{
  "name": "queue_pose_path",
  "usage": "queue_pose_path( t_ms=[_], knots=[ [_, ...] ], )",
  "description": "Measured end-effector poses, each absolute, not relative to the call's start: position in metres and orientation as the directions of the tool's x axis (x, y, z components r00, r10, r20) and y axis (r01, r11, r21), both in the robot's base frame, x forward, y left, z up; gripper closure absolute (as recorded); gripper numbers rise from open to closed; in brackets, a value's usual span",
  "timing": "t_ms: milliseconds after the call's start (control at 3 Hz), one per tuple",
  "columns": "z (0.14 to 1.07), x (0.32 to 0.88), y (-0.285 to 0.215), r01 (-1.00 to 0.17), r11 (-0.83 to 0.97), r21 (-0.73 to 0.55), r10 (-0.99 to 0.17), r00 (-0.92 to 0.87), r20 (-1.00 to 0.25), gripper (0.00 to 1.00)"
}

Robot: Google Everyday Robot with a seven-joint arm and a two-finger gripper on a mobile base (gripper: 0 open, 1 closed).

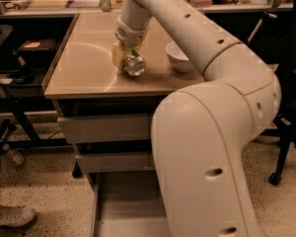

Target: Place green can into bottom drawer

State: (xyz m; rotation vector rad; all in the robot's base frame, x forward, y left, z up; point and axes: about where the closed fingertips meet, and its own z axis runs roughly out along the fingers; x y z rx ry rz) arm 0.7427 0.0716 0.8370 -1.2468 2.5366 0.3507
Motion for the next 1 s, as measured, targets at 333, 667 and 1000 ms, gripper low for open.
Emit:
queue_pose_path(
  t_ms=[333,667,1000],
  knots=[
    [0.841,0.709,0.06,-0.77,0.63,0.104,-0.704,-0.622,-0.342,1.0],
    [0.845,0.668,0.044,-0.732,0.67,0.119,-0.676,-0.669,-0.309,1.0],
    [0.856,0.618,0.027,-0.707,0.696,0.127,-0.666,-0.701,-0.254,1.0]
  ],
)
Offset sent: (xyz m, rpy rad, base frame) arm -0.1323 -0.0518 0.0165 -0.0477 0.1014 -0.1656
